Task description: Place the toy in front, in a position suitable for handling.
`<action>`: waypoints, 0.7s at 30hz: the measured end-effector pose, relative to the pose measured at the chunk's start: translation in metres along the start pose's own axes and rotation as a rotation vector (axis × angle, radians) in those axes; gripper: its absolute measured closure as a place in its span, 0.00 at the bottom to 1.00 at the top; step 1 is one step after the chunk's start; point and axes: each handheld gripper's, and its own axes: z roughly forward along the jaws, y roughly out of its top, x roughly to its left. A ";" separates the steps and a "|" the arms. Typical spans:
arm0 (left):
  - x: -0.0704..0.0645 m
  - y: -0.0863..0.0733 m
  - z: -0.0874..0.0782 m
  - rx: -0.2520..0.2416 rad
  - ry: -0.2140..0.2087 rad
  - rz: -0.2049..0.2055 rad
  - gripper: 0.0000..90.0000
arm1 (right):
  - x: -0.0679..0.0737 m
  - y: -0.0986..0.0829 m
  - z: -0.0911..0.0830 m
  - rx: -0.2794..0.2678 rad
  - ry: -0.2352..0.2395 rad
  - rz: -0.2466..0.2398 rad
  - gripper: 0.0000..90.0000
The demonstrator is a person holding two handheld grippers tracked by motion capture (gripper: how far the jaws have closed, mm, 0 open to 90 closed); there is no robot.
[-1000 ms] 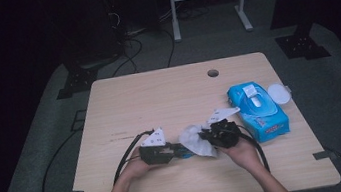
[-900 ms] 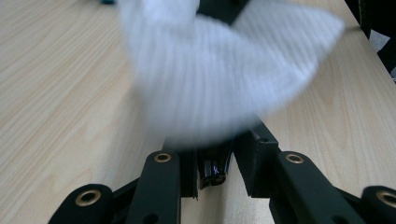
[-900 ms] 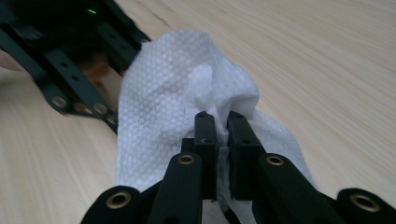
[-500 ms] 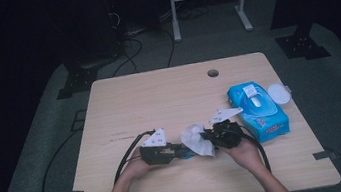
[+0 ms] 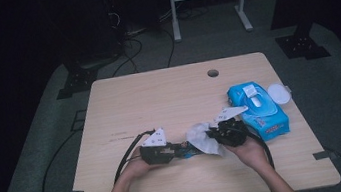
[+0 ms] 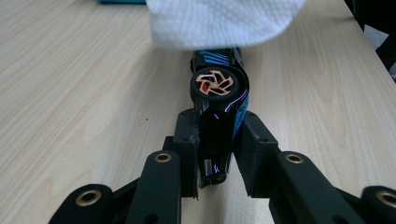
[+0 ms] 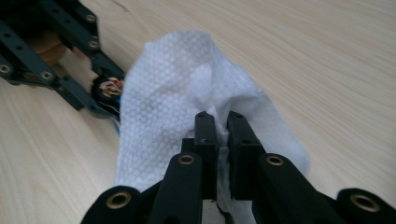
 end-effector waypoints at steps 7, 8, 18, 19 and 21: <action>0.000 0.000 -0.001 0.000 0.003 -0.004 0.79 | 0.031 0.015 0.024 -0.007 0.069 -0.055 0.93; 0.001 -0.001 -0.001 -0.002 0.002 -0.005 0.79 | 0.036 0.017 0.025 -0.006 0.046 -0.089 0.93; 0.002 -0.002 -0.002 -0.004 -0.001 -0.006 0.79 | -0.003 -0.001 -0.001 0.002 -0.013 0.001 0.93; 0.002 -0.002 -0.002 -0.003 -0.003 -0.006 0.79 | -0.005 -0.003 -0.002 0.005 -0.022 0.003 0.93; 0.002 -0.001 -0.001 -0.003 -0.004 -0.004 0.79 | -0.013 -0.008 -0.007 -0.001 -0.018 0.038 0.93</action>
